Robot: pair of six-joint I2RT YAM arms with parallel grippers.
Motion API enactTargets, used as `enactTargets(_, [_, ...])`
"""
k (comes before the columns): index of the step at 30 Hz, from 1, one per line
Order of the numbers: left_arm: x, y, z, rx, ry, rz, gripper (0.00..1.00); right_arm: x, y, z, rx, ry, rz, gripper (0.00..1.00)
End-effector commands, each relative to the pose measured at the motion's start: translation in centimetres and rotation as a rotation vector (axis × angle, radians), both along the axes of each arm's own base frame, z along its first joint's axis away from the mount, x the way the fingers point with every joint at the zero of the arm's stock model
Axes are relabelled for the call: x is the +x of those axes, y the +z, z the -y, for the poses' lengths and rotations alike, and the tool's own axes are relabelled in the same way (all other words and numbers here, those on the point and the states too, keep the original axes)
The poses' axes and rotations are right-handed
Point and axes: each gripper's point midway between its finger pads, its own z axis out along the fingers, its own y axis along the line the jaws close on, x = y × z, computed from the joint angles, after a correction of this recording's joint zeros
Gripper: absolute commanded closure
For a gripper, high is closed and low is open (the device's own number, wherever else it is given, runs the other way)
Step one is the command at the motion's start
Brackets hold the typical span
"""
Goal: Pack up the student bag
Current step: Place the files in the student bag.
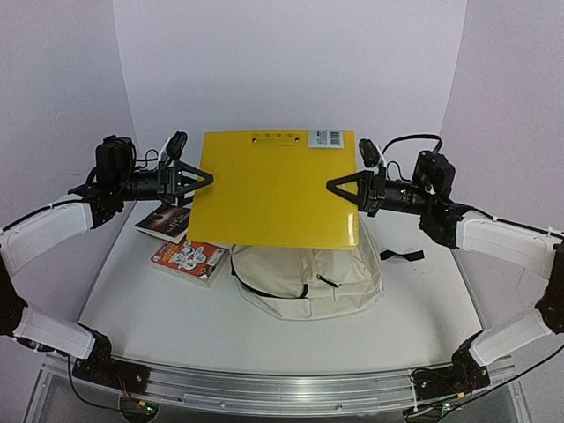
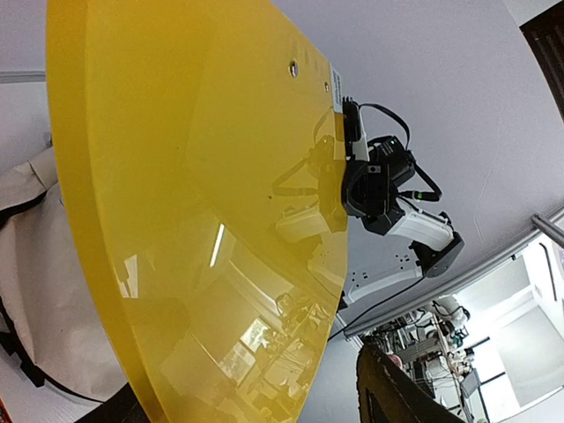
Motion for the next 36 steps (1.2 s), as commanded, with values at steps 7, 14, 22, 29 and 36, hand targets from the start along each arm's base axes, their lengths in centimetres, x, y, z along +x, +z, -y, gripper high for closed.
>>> enactTargets(7, [-1.7, 1.4, 0.6, -0.011, -0.143, 0.058, 0.62, -0.9, 2.0, -0.5, 0.035, 0.102, 0.058, 1.00])
enactTargets(14, [-1.1, 0.4, 0.7, -0.002, -0.130, 0.035, 0.88, -0.2, 1.4, -0.7, 0.025, 0.084, 0.051, 1.00])
enactTargets(22, [0.9, -0.6, -0.1, 0.016, -0.002, -0.008, 1.00, 1.9, 0.1, 0.3, -0.004, -0.016, 0.037, 0.63])
enactTargets(29, [5.6, -2.0, -6.8, -0.024, 0.280, -0.142, 1.00, 5.3, -3.6, 2.5, -0.258, -0.267, 0.058, 0.21])
enactTargets(36, [8.8, -4.3, -12.5, -0.044, 0.509, -0.251, 1.00, 5.3, -4.7, 2.4, -0.484, -0.442, 0.157, 0.08])
